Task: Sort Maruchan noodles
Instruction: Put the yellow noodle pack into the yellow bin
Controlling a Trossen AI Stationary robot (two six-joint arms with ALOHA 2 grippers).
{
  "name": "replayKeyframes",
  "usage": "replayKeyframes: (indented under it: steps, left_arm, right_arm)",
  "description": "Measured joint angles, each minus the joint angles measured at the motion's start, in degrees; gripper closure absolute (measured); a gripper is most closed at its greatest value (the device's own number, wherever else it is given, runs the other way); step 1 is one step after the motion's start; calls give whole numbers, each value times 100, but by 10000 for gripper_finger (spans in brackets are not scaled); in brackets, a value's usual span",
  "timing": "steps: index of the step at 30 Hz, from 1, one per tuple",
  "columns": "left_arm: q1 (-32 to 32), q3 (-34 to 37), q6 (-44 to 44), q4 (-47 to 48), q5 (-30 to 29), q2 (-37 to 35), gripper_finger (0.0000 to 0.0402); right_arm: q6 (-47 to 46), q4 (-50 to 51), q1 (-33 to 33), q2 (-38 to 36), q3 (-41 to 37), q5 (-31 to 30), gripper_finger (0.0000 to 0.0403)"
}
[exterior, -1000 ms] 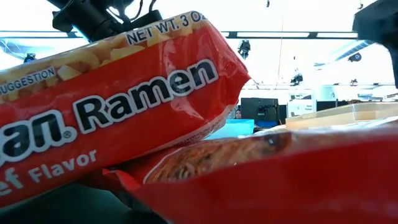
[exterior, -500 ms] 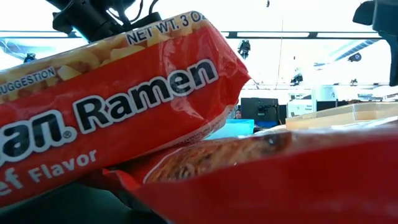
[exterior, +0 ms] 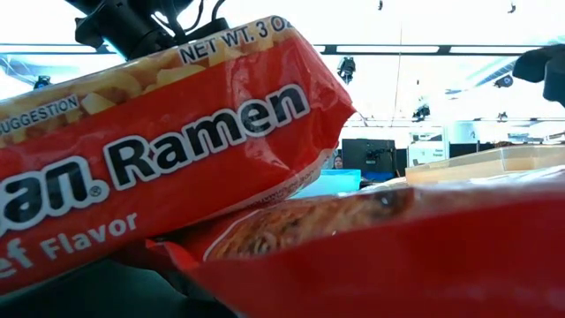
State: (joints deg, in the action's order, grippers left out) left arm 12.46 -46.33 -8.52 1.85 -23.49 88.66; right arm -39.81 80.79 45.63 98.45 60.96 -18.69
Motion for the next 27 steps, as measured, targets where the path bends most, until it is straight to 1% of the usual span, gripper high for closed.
replayKeyframes:
  steps: [4,7,10,14,20,27]
  left_arm:
    - [-23,-2,-45,-22,0,0,194]
    - [-41,-1,-45,-22,-2,0,194]
    - [-56,1,-45,-22,-2,0,194]
    - [-61,-1,-44,-22,-3,0,194]
    - [-61,1,-43,-45,-4,0,194]
    - [-61,1,-43,-60,-3,0,194]
  right_arm:
    - [-10,-72,2,-32,-266,-260,250]
    - [-51,-69,2,-33,-392,-630,250]
    - [-468,-131,-19,-33,-419,-945,256]
    - [-1041,-168,-42,-33,-425,-980,266]
    - [-1122,-242,-42,-33,-440,-1003,283]
    - [-1121,-417,-46,-81,-440,-1146,323]
